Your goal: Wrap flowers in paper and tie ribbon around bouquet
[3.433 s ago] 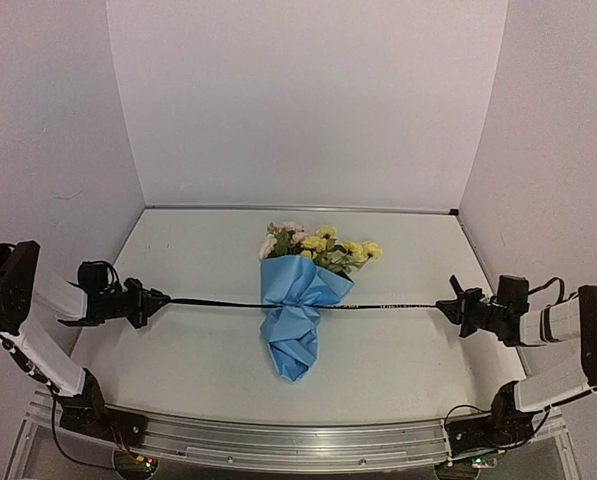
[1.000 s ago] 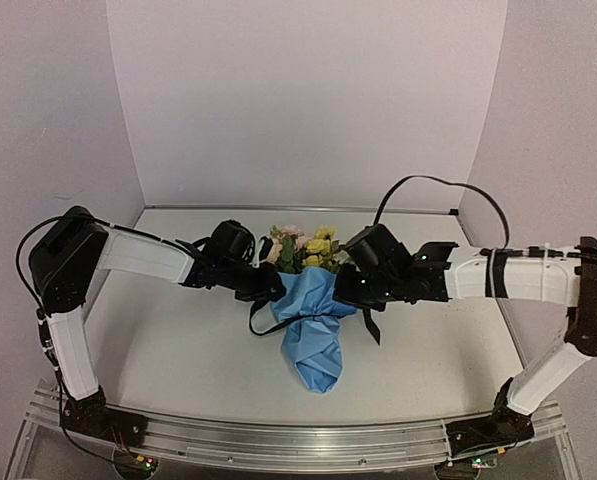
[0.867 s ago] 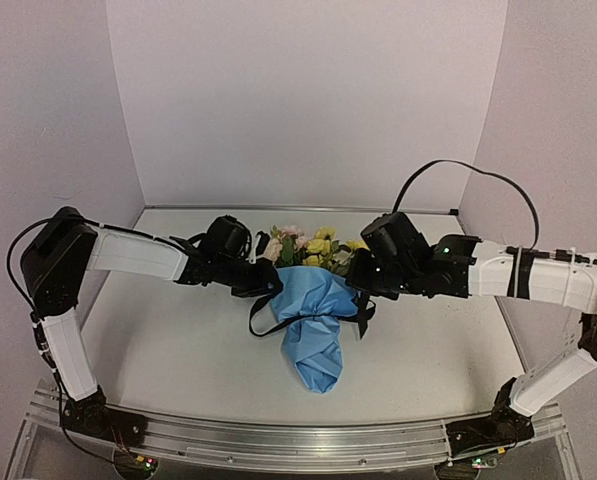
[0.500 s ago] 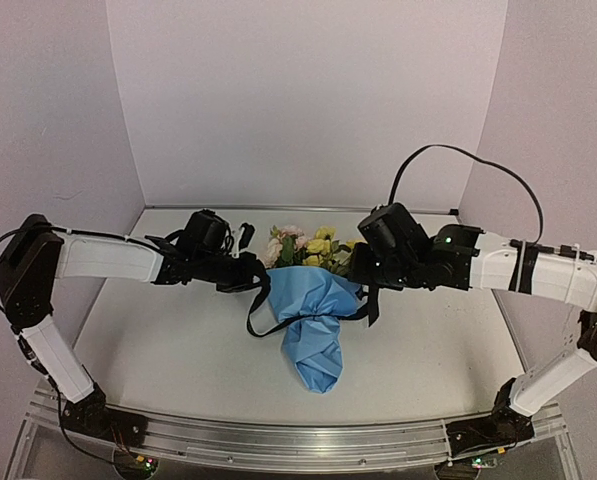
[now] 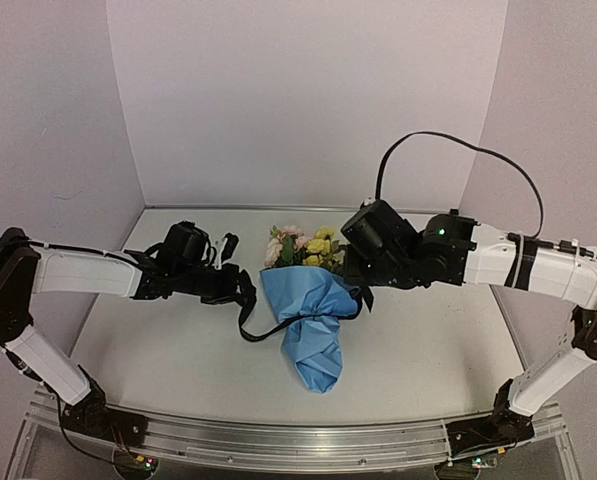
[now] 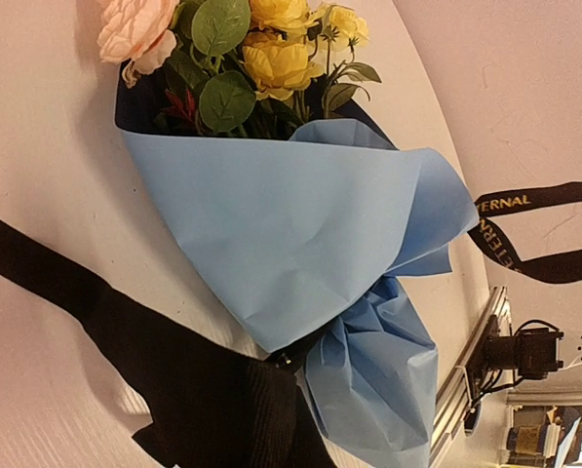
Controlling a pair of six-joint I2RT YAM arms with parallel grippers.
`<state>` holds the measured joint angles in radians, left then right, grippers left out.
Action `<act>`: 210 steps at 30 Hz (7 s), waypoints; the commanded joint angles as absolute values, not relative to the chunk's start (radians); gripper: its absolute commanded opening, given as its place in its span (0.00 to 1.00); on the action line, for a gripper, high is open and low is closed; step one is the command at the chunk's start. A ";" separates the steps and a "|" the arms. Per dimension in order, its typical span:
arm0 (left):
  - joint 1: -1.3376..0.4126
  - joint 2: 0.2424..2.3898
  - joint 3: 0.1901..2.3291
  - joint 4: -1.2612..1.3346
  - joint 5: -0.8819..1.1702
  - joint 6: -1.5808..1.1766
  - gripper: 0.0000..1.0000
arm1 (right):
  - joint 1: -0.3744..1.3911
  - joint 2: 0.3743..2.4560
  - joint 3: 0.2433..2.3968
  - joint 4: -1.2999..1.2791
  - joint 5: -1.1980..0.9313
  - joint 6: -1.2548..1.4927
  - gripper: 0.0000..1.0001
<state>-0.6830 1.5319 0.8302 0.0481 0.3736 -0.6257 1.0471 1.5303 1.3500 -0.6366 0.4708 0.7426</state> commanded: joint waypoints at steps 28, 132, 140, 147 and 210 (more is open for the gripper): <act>-0.690 1.537 0.829 0.312 0.522 -1.092 0.00 | 1.091 1.680 1.274 -0.002 -0.076 0.402 0.70; -0.603 1.377 0.758 0.318 0.569 -1.184 0.00 | 1.036 1.956 1.403 0.222 -0.207 0.454 0.25; -0.601 1.383 0.762 0.281 0.558 -1.146 0.03 | 1.037 1.926 1.369 0.165 -0.119 0.485 0.01; -0.606 1.288 0.703 0.100 0.451 -0.951 0.28 | 1.042 1.827 1.277 0.020 0.032 0.521 0.00; -0.776 1.571 1.017 -0.109 0.406 -0.271 0.54 | 1.077 1.799 1.366 -0.173 0.116 0.354 0.00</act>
<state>-0.7706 1.5879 0.9829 -0.0926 0.3923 -0.2929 1.0763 1.8019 1.3350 -0.1780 0.0756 0.3630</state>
